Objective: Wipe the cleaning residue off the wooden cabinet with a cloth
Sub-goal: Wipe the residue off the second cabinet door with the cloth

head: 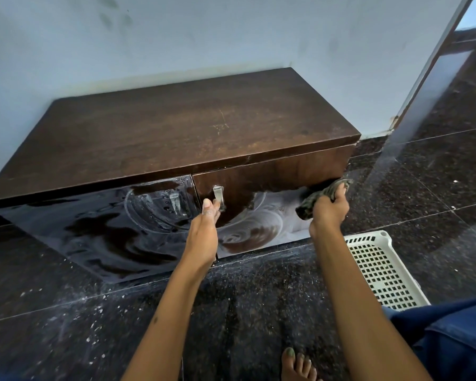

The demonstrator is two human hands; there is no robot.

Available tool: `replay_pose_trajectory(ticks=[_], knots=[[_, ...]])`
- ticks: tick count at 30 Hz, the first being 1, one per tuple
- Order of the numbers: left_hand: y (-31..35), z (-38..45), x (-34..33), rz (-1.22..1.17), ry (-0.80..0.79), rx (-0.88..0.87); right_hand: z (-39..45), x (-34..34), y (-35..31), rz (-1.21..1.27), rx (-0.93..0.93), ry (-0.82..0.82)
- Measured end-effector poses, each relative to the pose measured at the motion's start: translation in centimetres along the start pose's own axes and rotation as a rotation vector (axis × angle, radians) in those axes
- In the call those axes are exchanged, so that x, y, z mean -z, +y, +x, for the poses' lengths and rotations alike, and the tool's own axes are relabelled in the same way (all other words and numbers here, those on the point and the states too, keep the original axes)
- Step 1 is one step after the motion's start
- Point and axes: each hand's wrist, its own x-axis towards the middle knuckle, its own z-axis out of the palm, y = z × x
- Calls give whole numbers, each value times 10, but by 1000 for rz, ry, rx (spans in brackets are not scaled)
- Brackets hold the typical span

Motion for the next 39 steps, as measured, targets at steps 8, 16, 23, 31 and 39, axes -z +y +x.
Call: replay_pose_trajectory(ticks=[8, 16, 23, 31, 39], knots=[[-2, -3, 0, -14, 24, 10, -33, -15, 9, -8, 224, -32], [5, 0, 3, -34, 39, 27, -30, -23, 5, 25, 187, -17], [3, -3, -2, -12, 26, 24, -14, -7, 18, -2, 70, 22], [-3, -2, -3, -12, 42, 1, -48, -25, 34, -63, 278, -8], [-2, 2, 0, 0, 1, 5, -29, -19, 22, -89, 194, 42]])
